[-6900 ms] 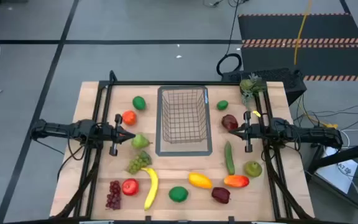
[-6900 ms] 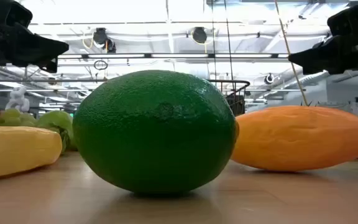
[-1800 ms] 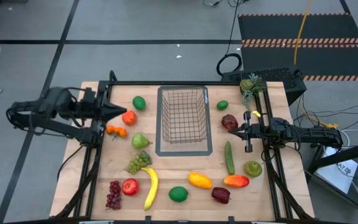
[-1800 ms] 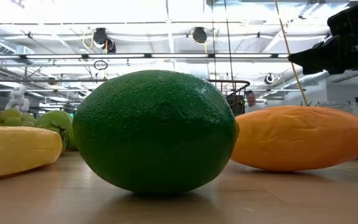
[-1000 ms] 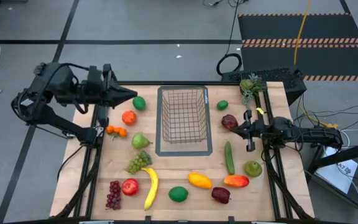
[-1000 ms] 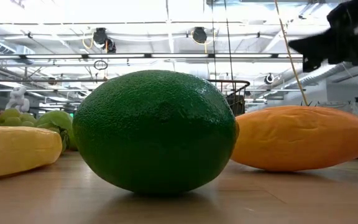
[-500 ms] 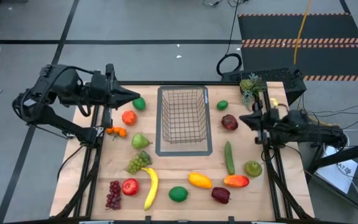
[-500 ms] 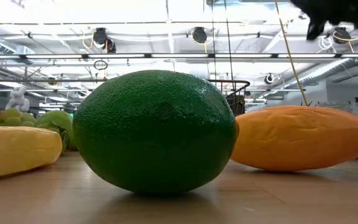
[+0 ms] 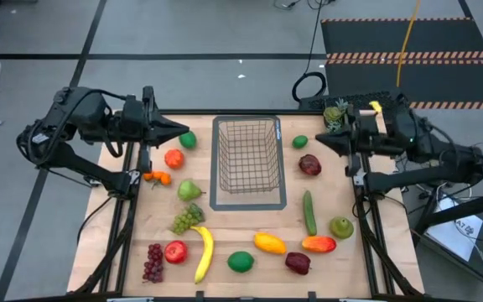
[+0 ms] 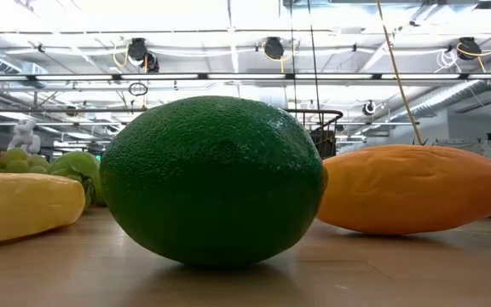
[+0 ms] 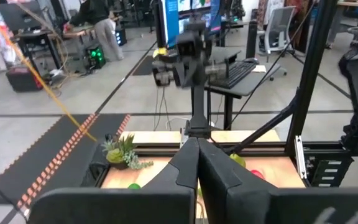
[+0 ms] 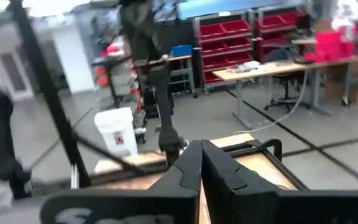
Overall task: Build produce basket
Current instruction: Put the left green pear into the gold wire basket
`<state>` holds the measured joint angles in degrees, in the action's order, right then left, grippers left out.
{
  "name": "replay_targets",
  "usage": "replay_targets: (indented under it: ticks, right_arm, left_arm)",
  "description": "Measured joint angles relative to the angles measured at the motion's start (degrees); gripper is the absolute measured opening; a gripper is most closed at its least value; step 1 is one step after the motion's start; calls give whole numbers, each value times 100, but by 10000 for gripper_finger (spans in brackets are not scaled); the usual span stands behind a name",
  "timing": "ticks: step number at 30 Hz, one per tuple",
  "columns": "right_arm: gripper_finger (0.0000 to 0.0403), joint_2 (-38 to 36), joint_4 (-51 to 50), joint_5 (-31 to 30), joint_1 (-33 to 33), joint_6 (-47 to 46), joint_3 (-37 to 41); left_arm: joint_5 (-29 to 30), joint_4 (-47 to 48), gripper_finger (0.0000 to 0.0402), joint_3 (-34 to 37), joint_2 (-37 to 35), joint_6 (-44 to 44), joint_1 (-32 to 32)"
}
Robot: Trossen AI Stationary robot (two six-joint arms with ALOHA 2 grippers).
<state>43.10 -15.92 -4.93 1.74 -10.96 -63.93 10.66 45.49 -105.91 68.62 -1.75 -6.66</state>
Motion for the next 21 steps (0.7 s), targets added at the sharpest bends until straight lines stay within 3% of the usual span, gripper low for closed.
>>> replay_targets:
  ticks: [3, 9, 14, 21]
  right_arm:
    - [0, 569, -441, -278, 2, -741, -765]
    - [0, 1325, -1134, -250, 2, -1895, -1843]
    - [0, 1549, -1159, -245, 2, -2289, -2006]
    - [0, 1559, -1137, -249, 4, -2411, -2006]
  left_arm:
    - [-7, 218, 22, 0, 1, 277, 0]
    - [-4, 605, 13, 0, 2, 459, 0]
    - [-1, 826, 4, 0, 26, 342, 0]
    - [140, 1044, 22, 4, 104, 750, 6]
